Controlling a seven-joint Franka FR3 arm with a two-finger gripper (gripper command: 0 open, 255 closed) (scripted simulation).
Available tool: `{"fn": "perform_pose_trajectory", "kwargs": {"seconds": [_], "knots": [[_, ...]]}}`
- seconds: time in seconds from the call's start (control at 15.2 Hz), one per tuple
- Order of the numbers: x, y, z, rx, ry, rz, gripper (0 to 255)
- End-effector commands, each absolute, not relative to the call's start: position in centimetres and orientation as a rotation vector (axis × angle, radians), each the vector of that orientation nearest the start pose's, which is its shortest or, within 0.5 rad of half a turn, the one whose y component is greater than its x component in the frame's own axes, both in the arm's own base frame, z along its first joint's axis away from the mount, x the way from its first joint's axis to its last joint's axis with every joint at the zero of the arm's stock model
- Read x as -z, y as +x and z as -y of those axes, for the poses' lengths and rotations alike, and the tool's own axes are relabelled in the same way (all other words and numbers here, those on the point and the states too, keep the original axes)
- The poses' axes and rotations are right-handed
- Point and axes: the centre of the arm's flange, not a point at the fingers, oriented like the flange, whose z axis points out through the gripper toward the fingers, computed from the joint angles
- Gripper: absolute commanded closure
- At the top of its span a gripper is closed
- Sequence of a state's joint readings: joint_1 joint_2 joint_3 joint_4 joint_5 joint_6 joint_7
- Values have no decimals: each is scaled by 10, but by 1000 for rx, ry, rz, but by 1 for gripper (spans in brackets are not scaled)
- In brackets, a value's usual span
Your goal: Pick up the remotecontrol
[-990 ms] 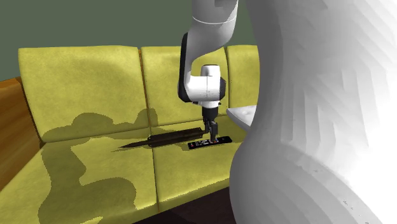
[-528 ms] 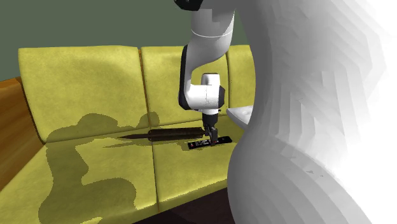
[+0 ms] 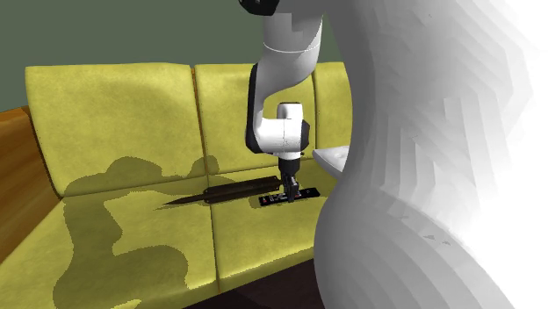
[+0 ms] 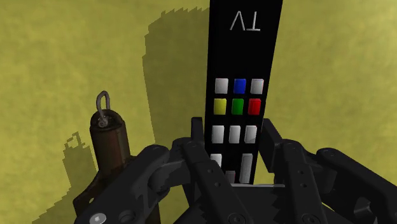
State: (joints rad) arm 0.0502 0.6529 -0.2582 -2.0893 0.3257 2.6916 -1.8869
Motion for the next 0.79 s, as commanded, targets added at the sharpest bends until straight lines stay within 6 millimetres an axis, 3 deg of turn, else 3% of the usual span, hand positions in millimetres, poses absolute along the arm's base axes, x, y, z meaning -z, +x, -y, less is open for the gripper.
{"fn": "perform_pose_trajectory", "kwargs": {"seconds": [0.0,0.13,0.73], "knots": [[-112,553,131,-37,-2363,2063,255],[-110,555,132,-36,-2363,2063,255],[-157,555,132,-36,-2363,2063,255]]}}
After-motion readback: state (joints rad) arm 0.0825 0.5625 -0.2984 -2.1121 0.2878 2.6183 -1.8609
